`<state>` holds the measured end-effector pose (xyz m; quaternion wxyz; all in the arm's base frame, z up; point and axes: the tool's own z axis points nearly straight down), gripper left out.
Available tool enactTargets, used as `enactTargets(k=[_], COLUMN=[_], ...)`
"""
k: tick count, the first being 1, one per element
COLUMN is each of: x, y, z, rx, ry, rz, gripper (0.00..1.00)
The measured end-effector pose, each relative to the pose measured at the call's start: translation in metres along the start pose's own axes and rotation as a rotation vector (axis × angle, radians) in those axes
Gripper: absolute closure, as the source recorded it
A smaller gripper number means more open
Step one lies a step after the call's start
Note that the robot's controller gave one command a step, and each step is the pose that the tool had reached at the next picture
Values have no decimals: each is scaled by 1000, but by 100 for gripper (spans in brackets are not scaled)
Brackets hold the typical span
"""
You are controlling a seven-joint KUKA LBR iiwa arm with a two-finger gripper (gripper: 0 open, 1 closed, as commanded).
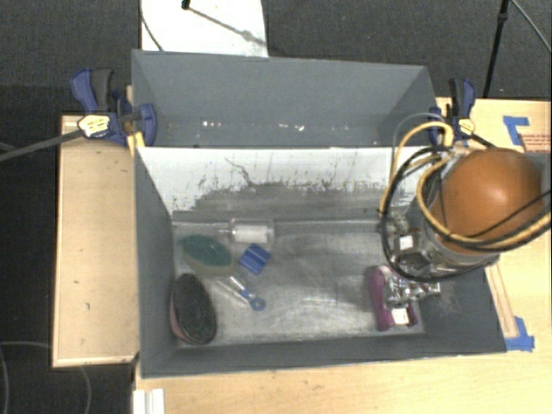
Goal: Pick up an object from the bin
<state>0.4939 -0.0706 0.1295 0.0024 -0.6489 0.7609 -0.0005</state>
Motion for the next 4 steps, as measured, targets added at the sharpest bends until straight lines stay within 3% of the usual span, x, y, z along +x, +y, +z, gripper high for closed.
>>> enactTargets(k=[1, 2, 3, 4], x=[0, 3, 1, 3], y=[0, -25, -26, -28], z=[0, 59, 57, -80], rx=[-1, 1, 2, 0], ry=[0, -2, -3, 1], rz=[0, -473, -467, -748], gripper=[0, 0, 100, 100])
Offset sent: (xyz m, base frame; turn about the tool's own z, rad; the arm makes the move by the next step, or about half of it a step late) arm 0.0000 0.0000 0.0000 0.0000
